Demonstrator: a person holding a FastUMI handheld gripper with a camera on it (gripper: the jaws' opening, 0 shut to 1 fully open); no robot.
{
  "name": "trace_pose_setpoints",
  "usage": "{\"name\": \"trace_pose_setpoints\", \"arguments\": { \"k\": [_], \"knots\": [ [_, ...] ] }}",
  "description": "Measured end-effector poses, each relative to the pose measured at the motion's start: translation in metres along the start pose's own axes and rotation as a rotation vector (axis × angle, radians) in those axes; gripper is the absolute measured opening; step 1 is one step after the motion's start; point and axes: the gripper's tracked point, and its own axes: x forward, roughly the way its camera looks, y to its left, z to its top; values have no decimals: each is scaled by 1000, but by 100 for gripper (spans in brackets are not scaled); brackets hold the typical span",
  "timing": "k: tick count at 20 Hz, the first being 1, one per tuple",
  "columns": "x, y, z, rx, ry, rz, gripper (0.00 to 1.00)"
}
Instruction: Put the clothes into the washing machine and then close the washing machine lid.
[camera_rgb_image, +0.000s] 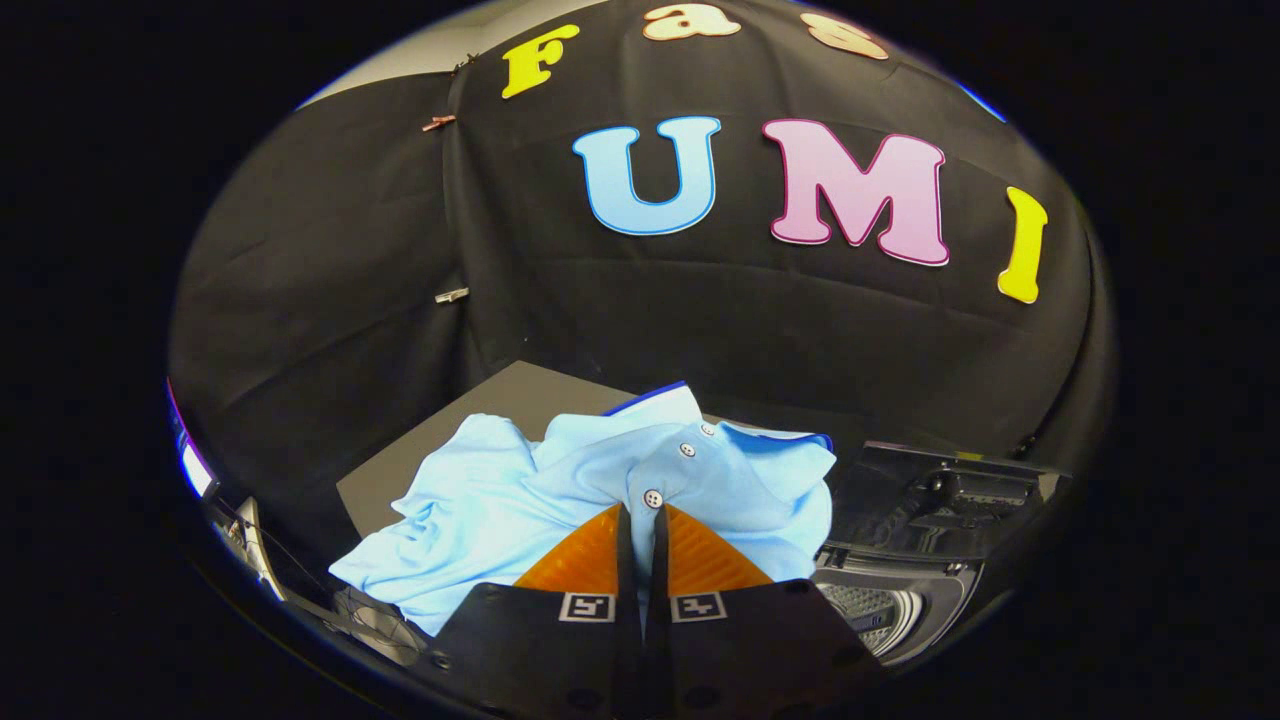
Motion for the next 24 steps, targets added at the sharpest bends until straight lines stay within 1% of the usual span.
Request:
{"name": "trace_pose_setpoints", "arguments": {
  "k": [6,10,12,17,21,24],
  "knots": [
    [-26,-50,8,17,-31,80,5],
    [-41,-90,6,40,-40,76,5],
    [-51,-112,5,65,-47,62,6],
    [-80,-180,1,133,-67,-18,5],
    [-101,-223,0,129,-94,-89,5],
    [-109,-244,-5,151,-97,-132,5]
  ]
}}
